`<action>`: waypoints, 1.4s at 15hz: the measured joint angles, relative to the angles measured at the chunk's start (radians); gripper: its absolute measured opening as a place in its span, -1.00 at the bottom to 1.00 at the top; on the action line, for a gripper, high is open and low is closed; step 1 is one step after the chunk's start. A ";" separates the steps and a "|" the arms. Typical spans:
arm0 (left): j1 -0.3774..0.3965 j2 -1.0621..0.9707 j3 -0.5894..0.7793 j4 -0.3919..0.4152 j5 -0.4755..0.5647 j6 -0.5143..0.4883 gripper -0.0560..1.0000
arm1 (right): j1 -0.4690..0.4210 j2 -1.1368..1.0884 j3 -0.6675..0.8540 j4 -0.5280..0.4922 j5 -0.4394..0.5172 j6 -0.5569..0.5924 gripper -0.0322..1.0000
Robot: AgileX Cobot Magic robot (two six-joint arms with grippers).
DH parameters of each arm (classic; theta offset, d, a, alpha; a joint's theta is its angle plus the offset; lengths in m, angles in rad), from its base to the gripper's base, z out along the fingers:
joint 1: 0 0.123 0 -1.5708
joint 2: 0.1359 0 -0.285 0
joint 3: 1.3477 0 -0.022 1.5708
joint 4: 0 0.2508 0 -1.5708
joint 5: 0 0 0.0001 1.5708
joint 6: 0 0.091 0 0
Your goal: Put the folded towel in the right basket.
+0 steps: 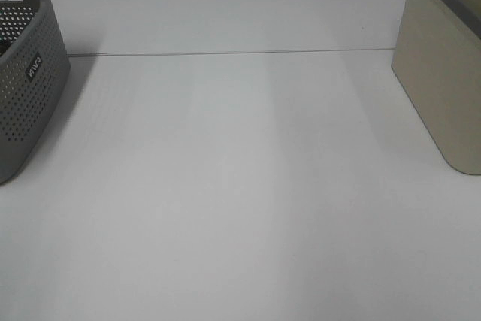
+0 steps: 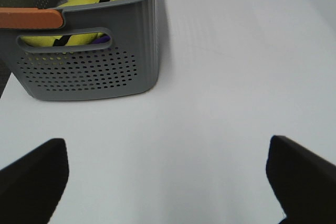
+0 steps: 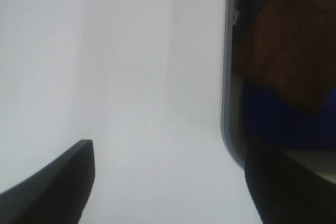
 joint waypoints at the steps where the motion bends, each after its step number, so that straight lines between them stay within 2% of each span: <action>1: 0.000 0.000 0.000 0.000 0.000 0.000 0.94 | 0.000 -0.054 0.106 -0.003 0.000 0.001 0.51; 7: 0.000 0.000 0.000 0.000 0.000 0.000 0.94 | 0.000 -0.435 0.651 -0.006 -0.001 0.025 0.51; 8: 0.000 0.000 0.000 0.000 0.000 0.000 0.94 | 0.000 -0.526 0.733 -0.005 -0.001 0.025 0.51; 9: 0.000 0.000 0.000 0.000 0.000 0.000 0.94 | 0.000 -0.711 0.885 -0.005 0.000 0.025 0.51; 12: 0.000 0.000 0.000 0.000 0.000 0.000 0.94 | 0.000 -0.950 0.990 -0.005 -0.006 0.007 0.51; 17: 0.000 0.000 0.000 0.000 0.000 0.000 0.94 | 0.000 -1.356 1.068 -0.012 -0.153 -0.019 0.51; 21: 0.000 0.000 0.000 0.000 0.000 0.000 0.94 | 0.000 -1.429 1.079 -0.031 -0.153 -0.019 0.51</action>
